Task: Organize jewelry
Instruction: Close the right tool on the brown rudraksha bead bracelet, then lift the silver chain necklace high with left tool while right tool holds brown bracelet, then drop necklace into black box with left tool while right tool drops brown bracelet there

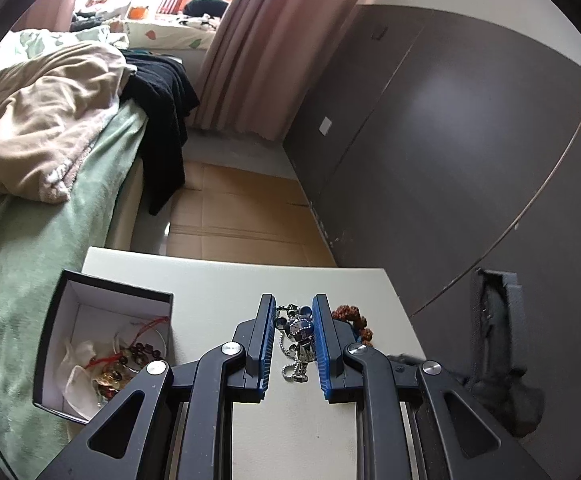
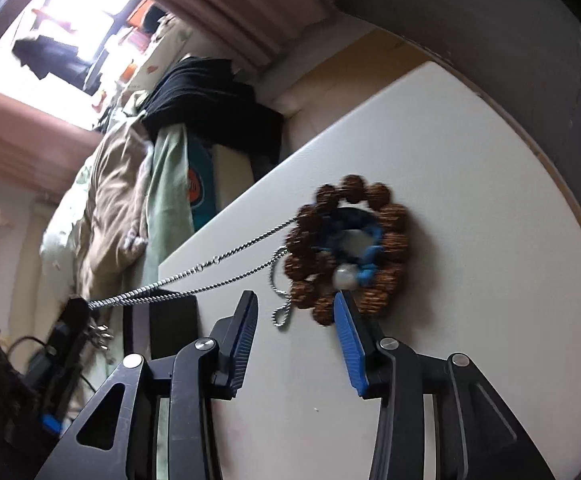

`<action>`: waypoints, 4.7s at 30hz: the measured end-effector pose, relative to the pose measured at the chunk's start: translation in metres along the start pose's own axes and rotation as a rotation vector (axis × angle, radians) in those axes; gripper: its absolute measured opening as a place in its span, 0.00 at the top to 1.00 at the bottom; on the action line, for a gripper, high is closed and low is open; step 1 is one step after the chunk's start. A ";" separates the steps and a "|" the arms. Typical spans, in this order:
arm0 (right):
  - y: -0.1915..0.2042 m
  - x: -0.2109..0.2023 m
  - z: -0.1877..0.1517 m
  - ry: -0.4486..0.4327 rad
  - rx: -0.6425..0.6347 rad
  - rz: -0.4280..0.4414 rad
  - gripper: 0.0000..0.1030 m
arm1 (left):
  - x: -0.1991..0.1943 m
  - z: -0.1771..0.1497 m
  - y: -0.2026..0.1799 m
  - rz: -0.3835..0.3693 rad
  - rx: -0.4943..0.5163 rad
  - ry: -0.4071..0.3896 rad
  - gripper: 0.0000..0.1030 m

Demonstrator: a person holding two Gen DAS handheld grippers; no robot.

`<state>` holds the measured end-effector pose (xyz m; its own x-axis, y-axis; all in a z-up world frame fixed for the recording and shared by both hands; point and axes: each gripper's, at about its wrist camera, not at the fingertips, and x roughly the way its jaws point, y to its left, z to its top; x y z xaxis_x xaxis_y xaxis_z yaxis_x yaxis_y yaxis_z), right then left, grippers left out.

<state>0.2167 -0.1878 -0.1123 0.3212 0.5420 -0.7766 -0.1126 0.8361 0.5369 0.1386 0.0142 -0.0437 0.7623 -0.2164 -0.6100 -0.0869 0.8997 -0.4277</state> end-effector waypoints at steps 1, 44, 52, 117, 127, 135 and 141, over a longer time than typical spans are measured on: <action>0.004 0.002 -0.001 -0.002 -0.017 -0.012 0.60 | -0.001 0.001 0.002 -0.001 -0.006 -0.003 0.81; 0.017 0.025 -0.005 0.006 -0.139 -0.069 0.63 | -0.036 0.020 0.033 -0.035 -0.101 -0.087 0.81; 0.045 0.041 -0.021 -0.004 -0.337 -0.321 0.76 | -0.037 0.020 0.043 -0.035 -0.113 -0.075 0.81; 0.052 -0.053 -0.002 -0.101 -0.062 0.546 0.80 | -0.179 0.102 -0.025 0.205 0.172 -0.387 0.81; 0.050 -0.052 -0.004 -0.113 -0.055 0.545 0.80 | -0.130 0.071 0.017 0.194 0.046 -0.295 0.81; 0.058 -0.048 -0.009 -0.104 -0.073 0.535 0.80 | -0.084 0.044 0.059 0.154 -0.072 -0.208 0.81; 0.071 -0.040 -0.014 -0.105 -0.103 0.544 0.80 | -0.054 0.036 0.084 0.112 -0.161 -0.096 0.80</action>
<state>0.1827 -0.1495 -0.0477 0.2825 0.8902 -0.3574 -0.3779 0.4457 0.8115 0.1132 0.1146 -0.0225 0.7990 -0.0740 -0.5967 -0.2705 0.8421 -0.4666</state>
